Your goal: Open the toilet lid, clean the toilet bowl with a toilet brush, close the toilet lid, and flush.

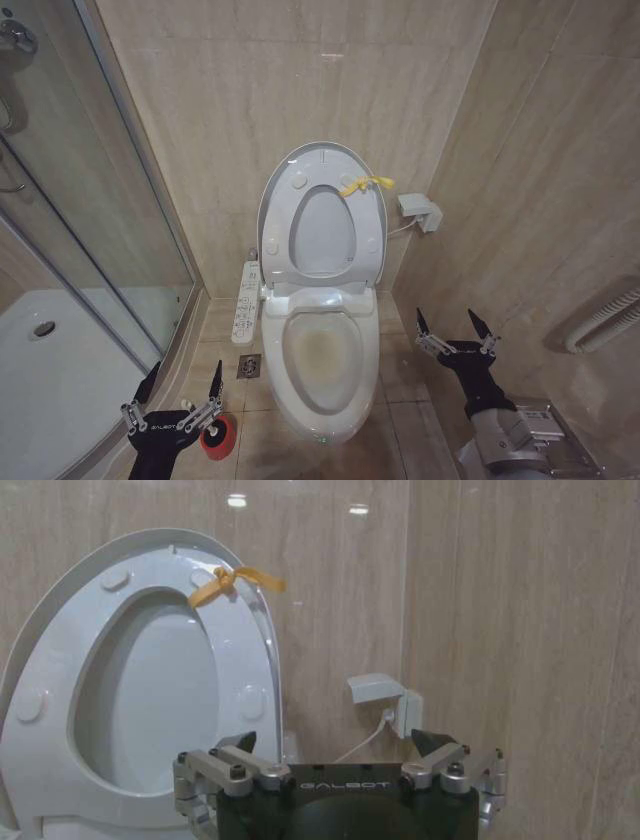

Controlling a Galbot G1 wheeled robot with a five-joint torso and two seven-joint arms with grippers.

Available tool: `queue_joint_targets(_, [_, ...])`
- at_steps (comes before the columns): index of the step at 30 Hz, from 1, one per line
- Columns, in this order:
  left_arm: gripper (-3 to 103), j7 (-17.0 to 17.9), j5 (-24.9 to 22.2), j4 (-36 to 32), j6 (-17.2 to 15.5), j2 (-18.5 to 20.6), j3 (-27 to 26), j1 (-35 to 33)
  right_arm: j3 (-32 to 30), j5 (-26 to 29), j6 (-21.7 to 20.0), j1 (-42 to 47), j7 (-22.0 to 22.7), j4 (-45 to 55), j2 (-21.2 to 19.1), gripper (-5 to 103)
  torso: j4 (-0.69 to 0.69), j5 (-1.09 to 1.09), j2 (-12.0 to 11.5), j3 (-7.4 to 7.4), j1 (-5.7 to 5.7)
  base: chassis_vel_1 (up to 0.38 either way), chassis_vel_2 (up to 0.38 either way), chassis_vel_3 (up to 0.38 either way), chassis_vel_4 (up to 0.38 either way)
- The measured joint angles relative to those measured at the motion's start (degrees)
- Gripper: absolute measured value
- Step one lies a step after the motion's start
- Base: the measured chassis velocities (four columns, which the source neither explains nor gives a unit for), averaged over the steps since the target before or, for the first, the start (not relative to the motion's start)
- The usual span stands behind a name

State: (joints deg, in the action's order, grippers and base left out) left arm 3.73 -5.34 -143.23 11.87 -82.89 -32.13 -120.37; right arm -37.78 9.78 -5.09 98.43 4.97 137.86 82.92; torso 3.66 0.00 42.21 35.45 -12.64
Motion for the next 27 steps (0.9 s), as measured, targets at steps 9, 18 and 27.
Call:
queue_joint_targets(9, [100,0.00,0.00,0.00,0.00,0.00,0.00,0.00,0.00,0.00,0.00,0.00,0.00,0.00,0.00,100,0.00,0.00,0.00,0.00,0.00,0.000,0.000,0.000,0.000])
queue_joint_targets(18, [100,0.00,0.00,0.00,0.00,0.00,0.00,0.00,0.00,0.00,0.00,0.00,0.00,0.00,0.00,100,0.00,0.00,0.00,0.00,0.00,0.000,0.000,0.000,0.000])
queue_joint_targets(27, [100,0.00,0.00,0.00,0.00,0.00,0.00,0.00,0.00,0.00,0.00,0.00,0.00,0.00,0.00,100,0.00,0.00,0.00,0.00,0.00,0.000,0.000,0.000,0.000])
